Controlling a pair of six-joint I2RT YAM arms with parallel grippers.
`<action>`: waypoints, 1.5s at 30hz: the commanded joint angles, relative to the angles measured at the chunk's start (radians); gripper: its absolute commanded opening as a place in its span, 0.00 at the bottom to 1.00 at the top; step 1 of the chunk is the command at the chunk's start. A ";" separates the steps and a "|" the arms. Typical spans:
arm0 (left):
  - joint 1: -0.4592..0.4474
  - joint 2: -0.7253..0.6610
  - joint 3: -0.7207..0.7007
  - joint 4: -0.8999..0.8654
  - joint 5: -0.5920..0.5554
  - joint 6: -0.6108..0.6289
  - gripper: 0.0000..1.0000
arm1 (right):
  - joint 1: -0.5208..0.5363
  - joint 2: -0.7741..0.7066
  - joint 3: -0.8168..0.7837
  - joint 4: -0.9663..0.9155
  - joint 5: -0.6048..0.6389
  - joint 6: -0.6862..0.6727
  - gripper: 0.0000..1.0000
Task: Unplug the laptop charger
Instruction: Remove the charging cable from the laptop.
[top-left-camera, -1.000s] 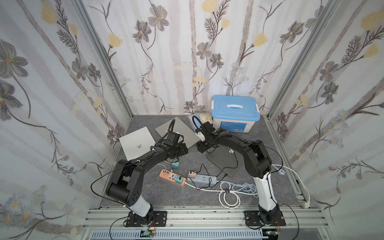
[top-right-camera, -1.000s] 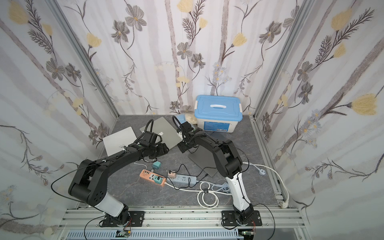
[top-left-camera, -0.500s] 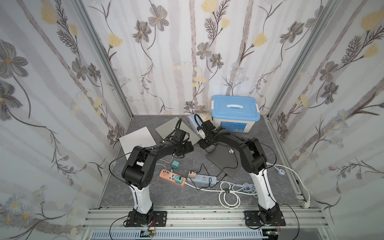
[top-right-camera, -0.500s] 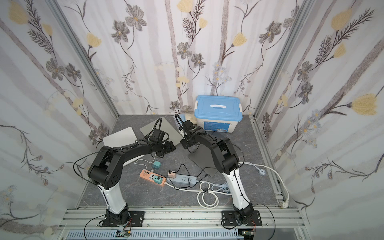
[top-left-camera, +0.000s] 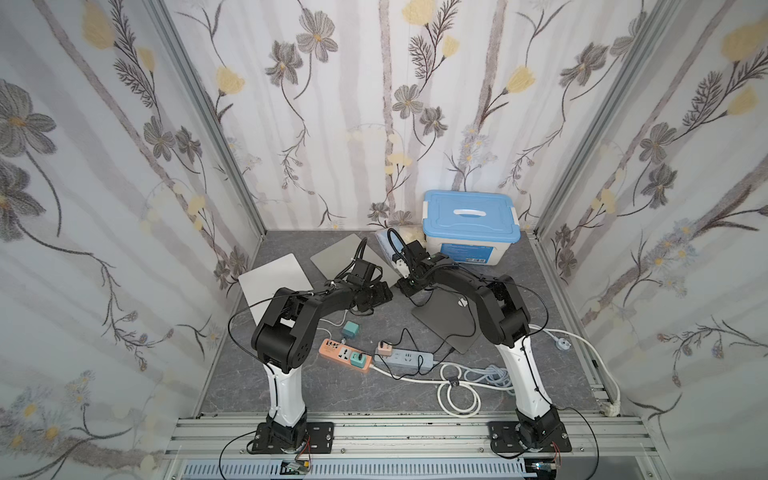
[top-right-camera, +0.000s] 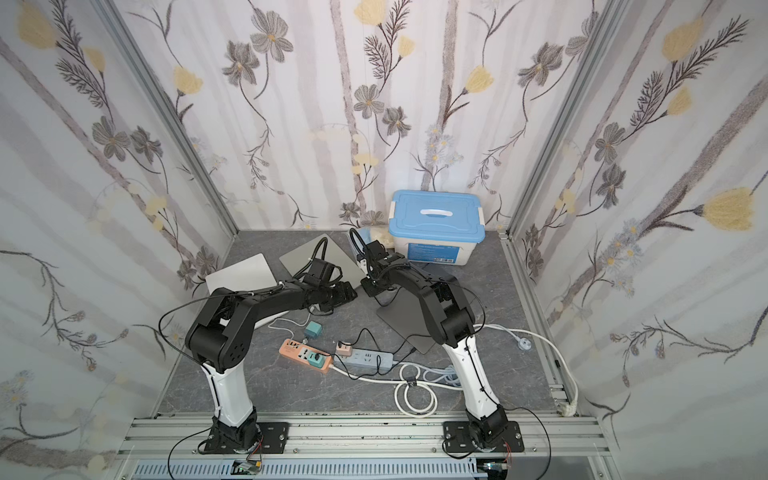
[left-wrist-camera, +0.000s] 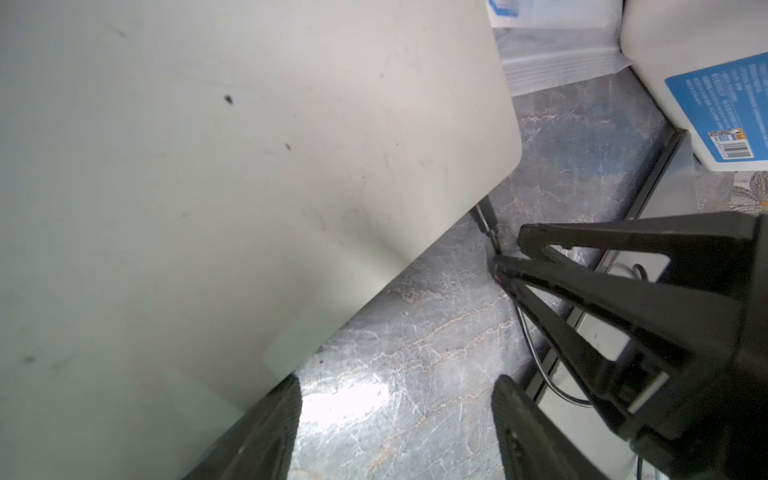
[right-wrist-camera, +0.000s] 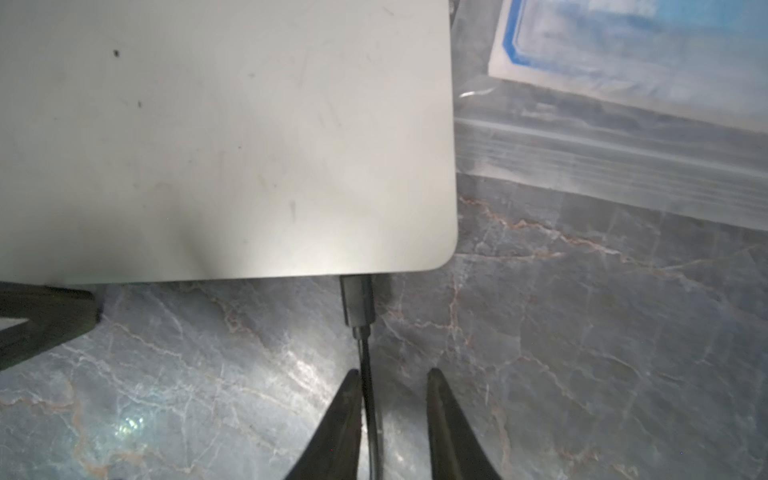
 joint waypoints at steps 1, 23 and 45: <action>0.002 0.011 -0.004 -0.047 -0.043 0.001 0.76 | 0.001 0.008 0.000 0.001 -0.019 -0.007 0.23; 0.002 0.013 0.013 -0.086 -0.058 0.004 0.76 | 0.005 -0.109 -0.155 0.033 -0.006 -0.003 0.13; 0.002 0.004 0.002 -0.075 -0.051 -0.008 0.76 | 0.003 -0.185 -0.222 0.041 0.041 -0.007 0.00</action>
